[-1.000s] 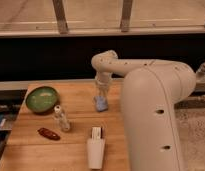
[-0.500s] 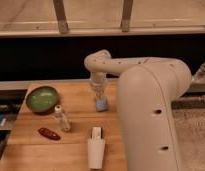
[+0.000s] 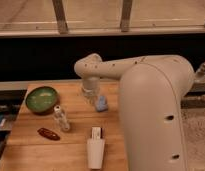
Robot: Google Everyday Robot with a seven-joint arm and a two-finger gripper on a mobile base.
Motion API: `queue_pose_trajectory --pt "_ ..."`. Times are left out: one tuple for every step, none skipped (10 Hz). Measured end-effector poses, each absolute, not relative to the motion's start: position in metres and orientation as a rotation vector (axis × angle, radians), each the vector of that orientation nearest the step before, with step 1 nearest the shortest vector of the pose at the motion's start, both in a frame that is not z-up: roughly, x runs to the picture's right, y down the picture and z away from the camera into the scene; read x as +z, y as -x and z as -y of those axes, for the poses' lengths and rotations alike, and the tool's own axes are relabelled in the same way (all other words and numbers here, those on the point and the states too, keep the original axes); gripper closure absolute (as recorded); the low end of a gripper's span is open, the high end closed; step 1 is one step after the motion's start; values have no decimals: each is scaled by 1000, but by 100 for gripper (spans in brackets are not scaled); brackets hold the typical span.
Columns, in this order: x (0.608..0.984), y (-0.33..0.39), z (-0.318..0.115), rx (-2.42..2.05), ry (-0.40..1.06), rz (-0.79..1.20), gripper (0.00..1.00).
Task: Knock the bottle over
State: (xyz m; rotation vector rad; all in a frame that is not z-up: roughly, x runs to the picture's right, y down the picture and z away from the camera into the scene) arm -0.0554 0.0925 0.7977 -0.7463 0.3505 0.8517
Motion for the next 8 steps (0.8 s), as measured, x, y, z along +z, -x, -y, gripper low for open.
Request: queue_pose_trajectory --pt "791 63 -102 836 774 -344 100" --pt "784 70 -113 819 806 -345 100" --pt "779 73 -125 790 832 -363 100" --pt "777 79 -128 777 839 -361 100" --pt "777 78 -128 776 839 -363 100" --pt "778 76 -127 781 838 -365 100" --pt "778 75 -127 781 837 -366 100" --pt "778 77 -127 777 837 -364 100"
